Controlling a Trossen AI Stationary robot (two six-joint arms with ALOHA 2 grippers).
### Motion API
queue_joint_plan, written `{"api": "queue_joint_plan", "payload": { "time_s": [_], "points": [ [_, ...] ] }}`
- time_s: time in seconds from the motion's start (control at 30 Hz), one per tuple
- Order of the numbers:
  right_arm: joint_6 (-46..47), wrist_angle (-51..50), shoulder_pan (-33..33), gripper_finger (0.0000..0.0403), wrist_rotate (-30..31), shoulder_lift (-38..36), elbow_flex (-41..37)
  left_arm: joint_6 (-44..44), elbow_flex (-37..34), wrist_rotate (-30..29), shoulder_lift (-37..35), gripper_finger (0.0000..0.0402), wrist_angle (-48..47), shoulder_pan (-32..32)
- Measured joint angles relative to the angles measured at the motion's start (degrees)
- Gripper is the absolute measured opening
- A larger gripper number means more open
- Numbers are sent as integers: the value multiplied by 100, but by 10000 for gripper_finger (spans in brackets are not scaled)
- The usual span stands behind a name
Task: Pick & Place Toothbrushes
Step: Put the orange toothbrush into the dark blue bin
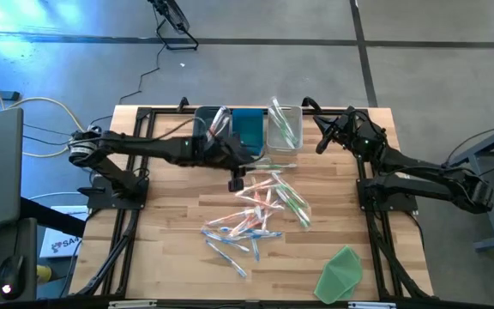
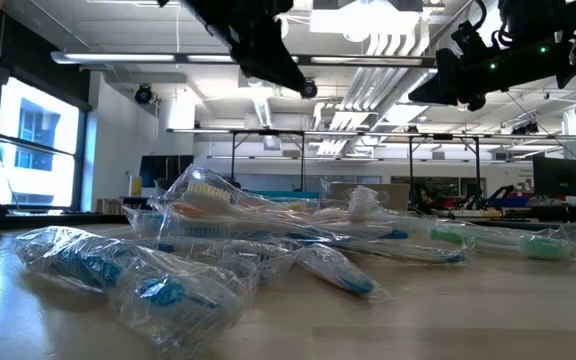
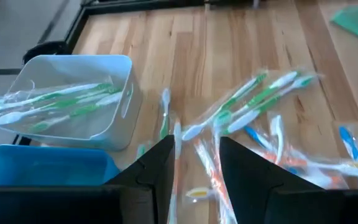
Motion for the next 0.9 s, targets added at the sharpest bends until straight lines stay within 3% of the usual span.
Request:
{"api": "queue_joint_plan", "payload": {
  "time_s": [0.23,0.47,0.63,0.9],
  "points": [
    [-68,-24,0,2,0,0,0,142,360,348,4,125,-641,65],
    [-219,-31,-2,2,0,0,0,-408,-40,1099,354,125,-475,59],
    [-221,-32,0,2,-6,2,0,-792,-254,1292,804,125,-225,21],
    [-221,-35,0,2,-7,2,0,-813,-270,1864,1386,125,198,-55]
  ]
}}
